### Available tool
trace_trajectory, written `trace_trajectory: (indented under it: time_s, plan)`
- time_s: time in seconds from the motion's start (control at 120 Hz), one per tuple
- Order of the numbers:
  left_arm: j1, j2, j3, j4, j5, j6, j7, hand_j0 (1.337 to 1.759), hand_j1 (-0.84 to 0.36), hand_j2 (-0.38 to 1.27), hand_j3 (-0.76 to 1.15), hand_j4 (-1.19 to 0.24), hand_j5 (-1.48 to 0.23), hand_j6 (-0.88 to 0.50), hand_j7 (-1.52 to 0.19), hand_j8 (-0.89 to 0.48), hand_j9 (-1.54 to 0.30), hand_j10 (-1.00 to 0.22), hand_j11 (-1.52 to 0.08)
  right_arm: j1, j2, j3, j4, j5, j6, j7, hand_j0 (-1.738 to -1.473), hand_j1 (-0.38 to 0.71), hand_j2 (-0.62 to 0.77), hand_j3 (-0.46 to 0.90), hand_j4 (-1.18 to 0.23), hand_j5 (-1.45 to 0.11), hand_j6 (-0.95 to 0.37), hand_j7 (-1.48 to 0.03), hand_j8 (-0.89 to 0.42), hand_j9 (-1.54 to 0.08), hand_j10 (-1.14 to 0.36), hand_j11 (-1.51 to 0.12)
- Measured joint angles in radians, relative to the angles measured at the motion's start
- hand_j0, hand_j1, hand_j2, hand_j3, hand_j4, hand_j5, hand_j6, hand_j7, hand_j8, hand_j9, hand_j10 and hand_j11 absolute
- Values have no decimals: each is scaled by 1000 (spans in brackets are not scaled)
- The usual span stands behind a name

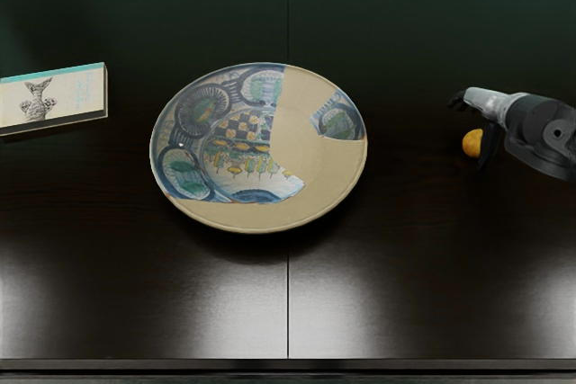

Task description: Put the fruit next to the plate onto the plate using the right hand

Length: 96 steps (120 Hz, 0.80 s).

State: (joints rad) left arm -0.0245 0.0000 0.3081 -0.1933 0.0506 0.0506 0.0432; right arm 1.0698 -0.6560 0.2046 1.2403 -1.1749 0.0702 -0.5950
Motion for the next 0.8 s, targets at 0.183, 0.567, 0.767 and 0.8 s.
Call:
trace_trajectory:
  time_s: [0.183, 0.567, 0.767, 0.8]
  plan:
    - [0, 0, 0, 0, 0, 0, 0, 1658, 349, 0, 0, 0, 0, 0, 0, 0, 0, 0, 0, -1, 72, -24, -95, -12, -29, 8, -1658, -108, -37, 0, -208, -265, -210, -264, -209, -264, -207, -264]
    - [0, 0, 0, 0, 0, 0, 0, 1658, 349, 0, 0, 0, 0, 0, 0, 0, 0, 0, 0, -2, 130, -73, -196, -15, -79, 42, -1658, -104, -38, 0, -211, -268, -213, -268, -211, -268, -210, -268]
    - [0, 0, 0, 0, 0, 0, 0, 1658, 349, 0, 0, 0, 0, 0, 0, 0, 0, 0, 0, -6, 134, -90, -167, -14, -121, 36, -1658, -80, -42, 0, -231, -295, -233, -294, -231, -295, -230, -294]
    - [0, 0, 0, 0, 0, 0, 0, 1658, 349, 0, 0, 0, 0, 0, 0, 0, 0, 0, 0, -8, 132, -92, -160, -13, -130, 36, -1658, -71, -44, 0, -238, -304, -240, -303, -238, -304, -237, -303]
